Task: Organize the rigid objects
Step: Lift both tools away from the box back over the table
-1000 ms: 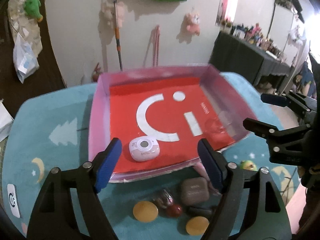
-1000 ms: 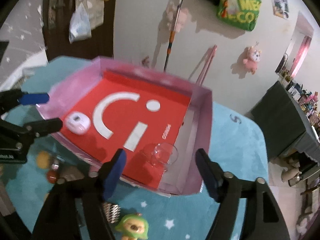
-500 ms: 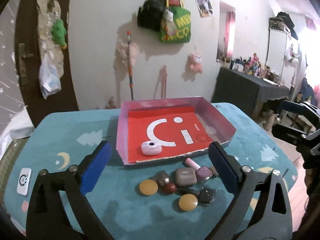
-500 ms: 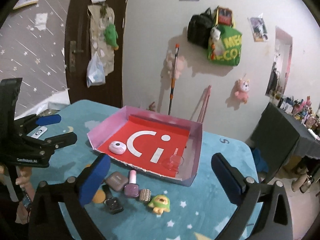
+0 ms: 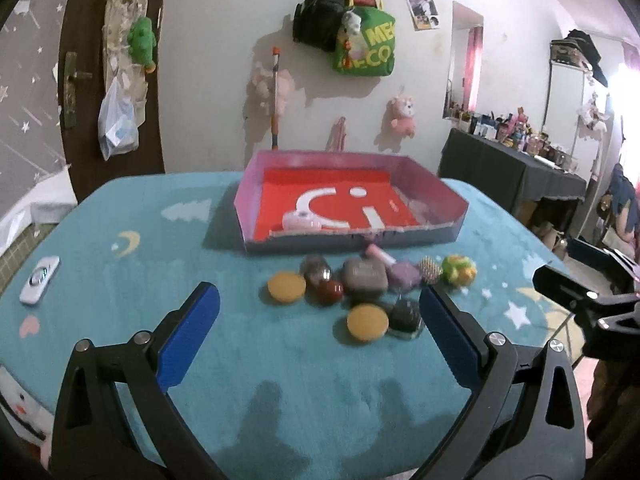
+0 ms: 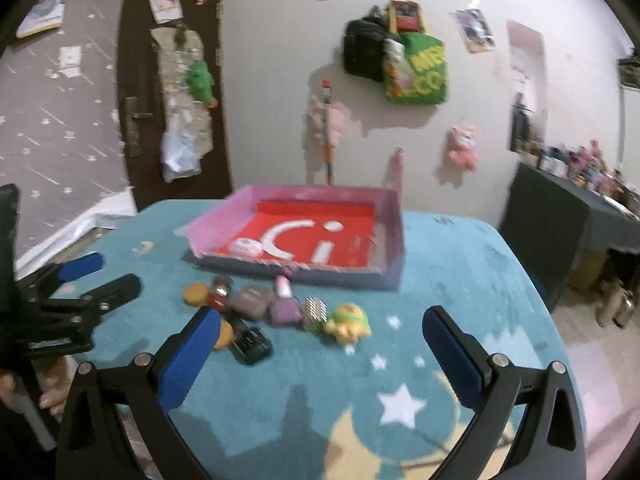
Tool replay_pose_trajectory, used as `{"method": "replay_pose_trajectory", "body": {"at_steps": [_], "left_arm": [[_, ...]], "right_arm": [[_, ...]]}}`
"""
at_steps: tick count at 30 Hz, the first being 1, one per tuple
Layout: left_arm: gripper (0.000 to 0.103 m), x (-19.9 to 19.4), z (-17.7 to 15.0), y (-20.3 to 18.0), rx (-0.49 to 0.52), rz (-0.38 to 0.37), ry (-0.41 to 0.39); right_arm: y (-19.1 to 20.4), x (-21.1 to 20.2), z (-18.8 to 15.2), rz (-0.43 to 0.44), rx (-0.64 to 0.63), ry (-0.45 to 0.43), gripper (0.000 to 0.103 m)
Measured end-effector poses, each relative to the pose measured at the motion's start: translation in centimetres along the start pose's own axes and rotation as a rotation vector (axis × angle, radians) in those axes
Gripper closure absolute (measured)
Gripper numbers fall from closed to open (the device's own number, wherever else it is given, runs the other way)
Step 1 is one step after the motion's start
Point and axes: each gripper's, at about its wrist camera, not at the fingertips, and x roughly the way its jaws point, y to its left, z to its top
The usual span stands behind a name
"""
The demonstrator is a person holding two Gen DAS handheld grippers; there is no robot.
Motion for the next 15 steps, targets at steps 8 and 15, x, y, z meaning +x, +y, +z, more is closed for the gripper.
{"method": "replay_pose_trajectory", "body": {"at_steps": [8,15], "left_arm": [[0.001,2.1,-4.6,-0.6,-0.019,-0.002,0.085],[0.001,3.6,-5.7,-0.6,-0.028,-0.004,0.132]], "right_arm": [[0.2,1.8,-5.2,-0.046,0.046,0.031,0.0],[0.6,3.4,-6.7,-0.02,0.066,0.086,0.0]]}}
